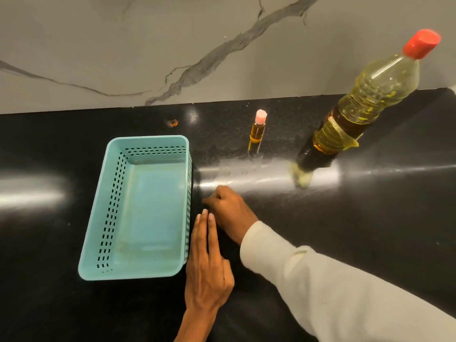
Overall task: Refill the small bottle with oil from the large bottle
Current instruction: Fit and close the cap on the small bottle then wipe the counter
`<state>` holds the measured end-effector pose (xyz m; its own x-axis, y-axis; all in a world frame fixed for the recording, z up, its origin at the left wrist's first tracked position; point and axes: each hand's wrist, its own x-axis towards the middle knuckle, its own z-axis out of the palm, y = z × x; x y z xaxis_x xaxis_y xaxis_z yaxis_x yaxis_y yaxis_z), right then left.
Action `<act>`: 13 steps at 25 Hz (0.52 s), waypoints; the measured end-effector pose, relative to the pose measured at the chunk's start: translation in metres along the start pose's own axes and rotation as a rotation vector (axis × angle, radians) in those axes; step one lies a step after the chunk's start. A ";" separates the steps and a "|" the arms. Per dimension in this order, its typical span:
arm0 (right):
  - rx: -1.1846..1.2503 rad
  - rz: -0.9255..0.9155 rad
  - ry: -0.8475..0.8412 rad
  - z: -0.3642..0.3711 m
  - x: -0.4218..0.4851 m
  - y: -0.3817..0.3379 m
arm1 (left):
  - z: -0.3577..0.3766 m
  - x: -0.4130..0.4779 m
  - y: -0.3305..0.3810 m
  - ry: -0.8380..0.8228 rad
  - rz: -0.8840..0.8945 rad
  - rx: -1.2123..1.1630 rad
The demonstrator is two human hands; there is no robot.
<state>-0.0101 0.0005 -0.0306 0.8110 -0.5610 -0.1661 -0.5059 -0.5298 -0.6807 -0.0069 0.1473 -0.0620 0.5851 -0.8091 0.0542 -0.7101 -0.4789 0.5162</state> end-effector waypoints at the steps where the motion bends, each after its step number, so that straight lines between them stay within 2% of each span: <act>1: -0.079 0.059 0.085 -0.016 0.008 0.015 | 0.000 0.000 0.000 -0.005 0.003 0.001; 3: -0.125 0.370 0.225 -0.059 0.024 0.053 | 0.000 -0.001 0.001 -0.004 0.013 0.001; 5: -0.311 0.496 0.387 -0.090 0.030 0.083 | 0.000 0.000 0.000 -0.002 0.013 0.000; 6: -0.320 0.487 0.382 -0.089 0.033 0.081 | 0.000 0.000 0.000 -0.007 0.015 -0.001; 8: -0.147 0.350 0.207 -0.052 0.034 0.048 | 0.001 0.000 0.000 -0.019 0.016 0.002; 9: -0.046 0.260 0.081 -0.029 0.033 0.023 | 0.002 0.000 0.000 -0.024 0.011 0.005; 10: -0.033 0.107 0.030 -0.008 0.030 0.004 | 0.002 0.000 -0.001 -0.026 0.007 0.010; 11: -0.066 -0.011 0.016 0.005 0.029 -0.005 | 0.001 0.000 -0.001 -0.025 0.007 0.013; 12: -0.082 -0.031 0.027 0.005 0.034 -0.002 | 0.001 0.000 -0.001 -0.021 0.010 0.014; 13: -0.117 0.046 0.085 -0.008 0.040 0.010 | 0.001 0.000 -0.001 -0.017 0.016 0.016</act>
<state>0.0149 -0.0317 -0.0383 0.7612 -0.6352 -0.1307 -0.5765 -0.5704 -0.5851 -0.0066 0.1475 -0.0638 0.5671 -0.8223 0.0476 -0.7255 -0.4713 0.5016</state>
